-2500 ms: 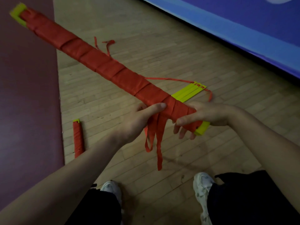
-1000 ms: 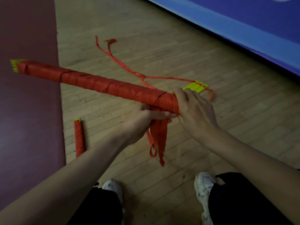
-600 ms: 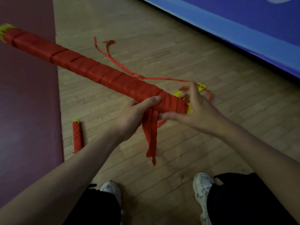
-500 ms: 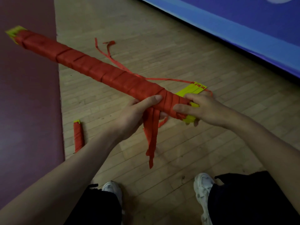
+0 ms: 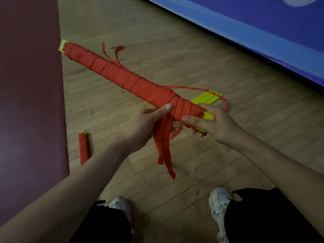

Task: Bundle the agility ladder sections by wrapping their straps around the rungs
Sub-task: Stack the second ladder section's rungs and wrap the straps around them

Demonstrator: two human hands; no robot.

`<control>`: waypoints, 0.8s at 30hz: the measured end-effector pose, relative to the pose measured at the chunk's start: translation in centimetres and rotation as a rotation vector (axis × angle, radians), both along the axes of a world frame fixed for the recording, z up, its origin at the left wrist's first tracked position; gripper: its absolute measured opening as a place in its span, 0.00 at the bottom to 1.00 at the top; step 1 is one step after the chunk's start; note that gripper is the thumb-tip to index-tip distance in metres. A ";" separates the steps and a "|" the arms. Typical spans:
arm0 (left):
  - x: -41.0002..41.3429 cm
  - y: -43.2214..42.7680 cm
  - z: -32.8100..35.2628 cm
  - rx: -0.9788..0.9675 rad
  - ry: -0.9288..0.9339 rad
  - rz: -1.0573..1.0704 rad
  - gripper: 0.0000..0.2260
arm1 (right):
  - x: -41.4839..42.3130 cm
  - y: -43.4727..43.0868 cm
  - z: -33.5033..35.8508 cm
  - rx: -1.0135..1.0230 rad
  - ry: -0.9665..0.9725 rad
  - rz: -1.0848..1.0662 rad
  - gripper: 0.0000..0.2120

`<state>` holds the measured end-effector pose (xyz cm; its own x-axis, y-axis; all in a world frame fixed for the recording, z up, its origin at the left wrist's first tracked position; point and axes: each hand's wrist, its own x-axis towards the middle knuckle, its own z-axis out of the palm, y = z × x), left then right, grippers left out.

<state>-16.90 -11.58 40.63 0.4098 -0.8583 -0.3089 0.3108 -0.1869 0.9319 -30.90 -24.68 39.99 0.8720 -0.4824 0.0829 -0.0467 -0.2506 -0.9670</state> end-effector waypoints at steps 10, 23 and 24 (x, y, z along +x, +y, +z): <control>-0.5 0.1 0.3 0.086 -0.153 0.024 0.15 | 0.6 0.2 -1.1 -0.609 0.125 -0.255 0.18; -0.7 0.0 0.6 -0.003 0.064 0.009 0.09 | 0.6 -0.5 -1.9 -1.305 -0.082 -0.315 0.19; -0.8 0.0 0.7 -0.020 0.065 0.017 0.09 | 0.7 -0.6 -2.0 -1.328 -0.084 -0.311 0.18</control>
